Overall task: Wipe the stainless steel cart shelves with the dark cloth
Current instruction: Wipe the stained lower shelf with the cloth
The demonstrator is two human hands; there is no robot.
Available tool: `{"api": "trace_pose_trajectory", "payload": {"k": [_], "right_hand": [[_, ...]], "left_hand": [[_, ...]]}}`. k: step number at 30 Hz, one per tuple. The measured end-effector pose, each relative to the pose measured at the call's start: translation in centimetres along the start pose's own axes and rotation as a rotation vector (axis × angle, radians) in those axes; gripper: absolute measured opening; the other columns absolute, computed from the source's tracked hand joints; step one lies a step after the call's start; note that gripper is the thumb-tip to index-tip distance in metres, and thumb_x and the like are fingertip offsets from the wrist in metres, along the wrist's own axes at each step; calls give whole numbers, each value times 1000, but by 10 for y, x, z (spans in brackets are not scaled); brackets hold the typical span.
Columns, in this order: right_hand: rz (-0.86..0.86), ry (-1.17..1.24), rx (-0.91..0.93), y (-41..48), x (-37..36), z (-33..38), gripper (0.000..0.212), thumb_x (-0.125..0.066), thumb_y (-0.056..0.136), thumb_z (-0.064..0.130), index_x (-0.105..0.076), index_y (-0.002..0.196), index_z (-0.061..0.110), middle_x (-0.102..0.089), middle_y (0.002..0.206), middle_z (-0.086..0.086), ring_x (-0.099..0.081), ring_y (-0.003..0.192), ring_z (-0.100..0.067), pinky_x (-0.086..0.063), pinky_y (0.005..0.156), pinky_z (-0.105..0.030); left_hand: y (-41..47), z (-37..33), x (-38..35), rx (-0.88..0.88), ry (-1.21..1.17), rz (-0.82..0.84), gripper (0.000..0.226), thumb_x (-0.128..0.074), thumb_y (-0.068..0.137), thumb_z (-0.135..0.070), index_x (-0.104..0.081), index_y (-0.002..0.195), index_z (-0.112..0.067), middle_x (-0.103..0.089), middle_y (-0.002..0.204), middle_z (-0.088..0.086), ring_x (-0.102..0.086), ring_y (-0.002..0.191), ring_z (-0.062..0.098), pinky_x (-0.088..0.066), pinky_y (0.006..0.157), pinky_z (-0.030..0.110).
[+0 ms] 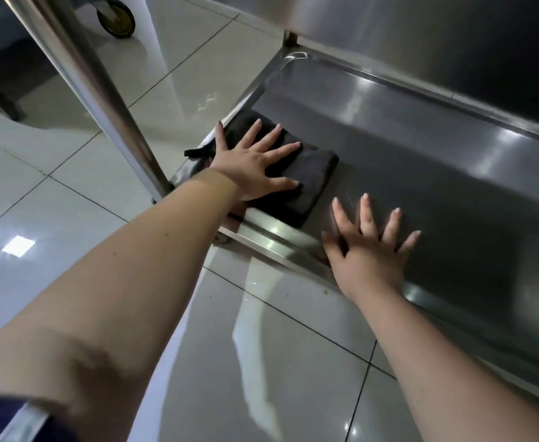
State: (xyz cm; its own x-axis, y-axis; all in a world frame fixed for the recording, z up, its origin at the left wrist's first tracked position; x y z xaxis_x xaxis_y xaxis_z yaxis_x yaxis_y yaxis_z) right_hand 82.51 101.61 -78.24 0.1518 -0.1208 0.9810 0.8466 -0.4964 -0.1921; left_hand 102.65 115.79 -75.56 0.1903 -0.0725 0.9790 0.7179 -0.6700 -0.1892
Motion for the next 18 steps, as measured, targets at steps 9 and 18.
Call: {"api": "trace_pose_trajectory", "payload": {"k": [9,18], "right_hand": [[16,6,-1,-1,2,-2,61,-18,94,68,6,148,57,17,164,7,22,147,-40,13,112,-67],[78,1,-2,1,6,-2,62,-15,91,74,12,146,59,22,162,8,25,145,-41,14,110,-68]], "left_hand": [[3,-39,-14,220,-94,-84,90,-13,68,-98,4,148,-59,13,165,-7,20,148,39,10,102,79],[-22,-39,-10,288,-103,45,92,-15,67,-99,11,146,-61,16,164,-10,22,148,36,8,104,78]]}}
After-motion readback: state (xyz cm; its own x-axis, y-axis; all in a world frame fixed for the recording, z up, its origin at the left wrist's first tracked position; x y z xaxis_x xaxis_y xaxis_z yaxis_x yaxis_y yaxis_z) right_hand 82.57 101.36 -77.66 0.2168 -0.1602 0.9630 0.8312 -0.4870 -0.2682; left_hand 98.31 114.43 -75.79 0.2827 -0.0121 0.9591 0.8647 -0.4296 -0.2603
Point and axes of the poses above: each hand's wrist, its own y-axis towards the middle knuckle, its own x-axis out of the back of the hand, z = x × y, the point moved 1 cm from there along y, towards the middle knuckle
